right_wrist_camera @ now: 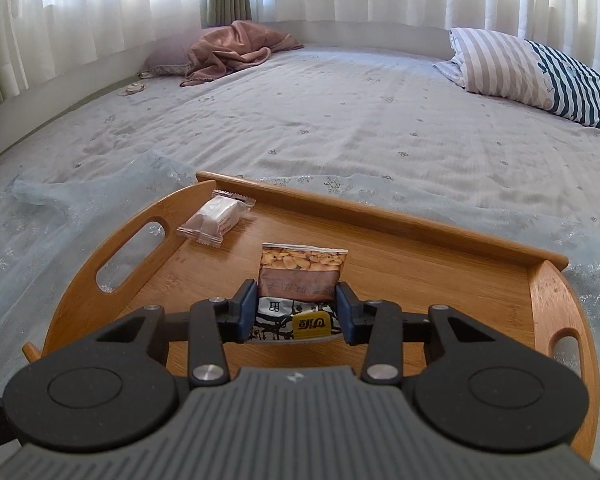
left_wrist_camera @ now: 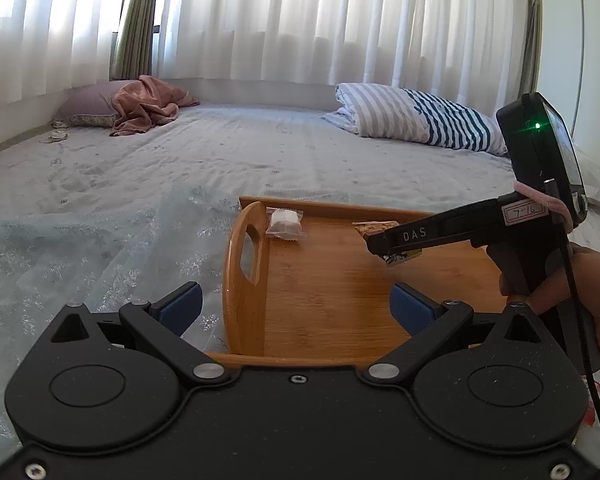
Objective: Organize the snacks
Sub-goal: 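Carry the held packets over the tray with the right gripper while the left gripper withdraws, then lower the packets beside the white packet and open the right gripper, then withdraw both grippers from the tray back toward the snack pile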
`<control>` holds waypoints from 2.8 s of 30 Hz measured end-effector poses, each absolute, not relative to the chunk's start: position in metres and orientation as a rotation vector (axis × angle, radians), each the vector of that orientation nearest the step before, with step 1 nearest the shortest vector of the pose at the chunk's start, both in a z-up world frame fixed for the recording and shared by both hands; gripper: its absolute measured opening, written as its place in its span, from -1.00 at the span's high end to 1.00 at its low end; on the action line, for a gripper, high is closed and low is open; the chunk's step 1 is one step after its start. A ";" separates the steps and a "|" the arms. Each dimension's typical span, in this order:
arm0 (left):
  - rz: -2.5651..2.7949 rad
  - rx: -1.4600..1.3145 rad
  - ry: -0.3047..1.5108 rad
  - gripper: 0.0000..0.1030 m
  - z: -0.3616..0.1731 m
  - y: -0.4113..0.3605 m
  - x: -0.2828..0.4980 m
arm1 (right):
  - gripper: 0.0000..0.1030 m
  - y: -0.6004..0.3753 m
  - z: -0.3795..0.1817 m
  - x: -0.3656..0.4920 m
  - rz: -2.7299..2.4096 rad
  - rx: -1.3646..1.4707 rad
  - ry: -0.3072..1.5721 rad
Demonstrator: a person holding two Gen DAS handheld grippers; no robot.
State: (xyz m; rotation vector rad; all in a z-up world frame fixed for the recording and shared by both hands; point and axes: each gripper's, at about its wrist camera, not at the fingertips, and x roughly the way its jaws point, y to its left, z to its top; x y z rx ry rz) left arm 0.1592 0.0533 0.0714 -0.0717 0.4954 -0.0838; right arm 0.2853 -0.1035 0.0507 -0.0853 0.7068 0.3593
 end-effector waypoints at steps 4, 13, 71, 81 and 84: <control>-0.101 -0.082 0.509 -0.94 0.066 0.055 0.163 | 0.11 -0.101 0.048 0.294 0.362 -0.075 0.714; -0.106 -0.058 0.497 -0.94 0.063 0.054 0.162 | 0.11 -0.097 0.041 0.308 0.359 -0.045 0.731; -0.074 -0.100 0.514 -0.98 0.058 0.063 0.144 | -0.75 -0.057 0.045 0.329 0.292 -0.039 0.723; -0.053 -0.141 0.526 -0.99 0.062 0.065 0.132 | -1.00 -0.072 0.066 0.284 0.293 -0.091 0.648; -0.060 -0.171 0.539 -0.99 0.059 0.066 0.127 | -1.00 -0.079 0.073 0.266 0.301 -0.088 0.623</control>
